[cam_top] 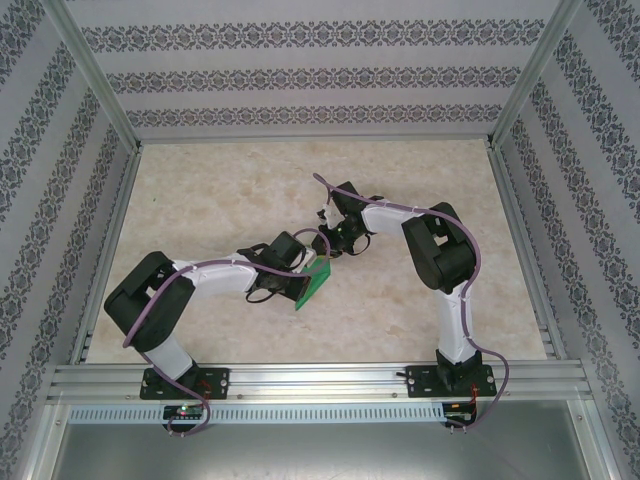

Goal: Fold a paper plane with a square sheet of paper (pick it up from the middle)

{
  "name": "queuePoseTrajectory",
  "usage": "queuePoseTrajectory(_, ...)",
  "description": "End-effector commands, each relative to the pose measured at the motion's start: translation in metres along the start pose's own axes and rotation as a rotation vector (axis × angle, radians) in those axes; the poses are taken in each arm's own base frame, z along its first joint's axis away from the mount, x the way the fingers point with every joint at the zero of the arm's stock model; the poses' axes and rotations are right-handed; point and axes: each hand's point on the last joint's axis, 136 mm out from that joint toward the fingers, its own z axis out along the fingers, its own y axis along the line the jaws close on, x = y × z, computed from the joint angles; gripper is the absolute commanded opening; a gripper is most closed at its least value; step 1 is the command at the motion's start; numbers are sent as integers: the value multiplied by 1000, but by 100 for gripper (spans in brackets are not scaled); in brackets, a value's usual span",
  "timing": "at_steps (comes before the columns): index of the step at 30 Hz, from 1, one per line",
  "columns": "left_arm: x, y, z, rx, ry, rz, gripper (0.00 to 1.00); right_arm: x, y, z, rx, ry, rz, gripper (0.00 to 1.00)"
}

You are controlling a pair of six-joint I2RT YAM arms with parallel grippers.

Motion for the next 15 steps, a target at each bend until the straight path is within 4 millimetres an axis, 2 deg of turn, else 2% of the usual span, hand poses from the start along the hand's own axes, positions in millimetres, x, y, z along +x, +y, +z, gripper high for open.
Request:
queuePoseTrajectory(1, 2, 1, -1, 23, -17, -41, 1, 9, -31, 5, 96, 16, 55, 10)
queuePoseTrajectory(6, 3, 13, -2, -48, -17, -28, 0, 10, -33, 7, 92, 20, 59, 10)
queuePoseTrajectory(15, -2, 5, -6, -5, -53, -56, 0, 9, -35, 7, 96, 14, 67, 10)
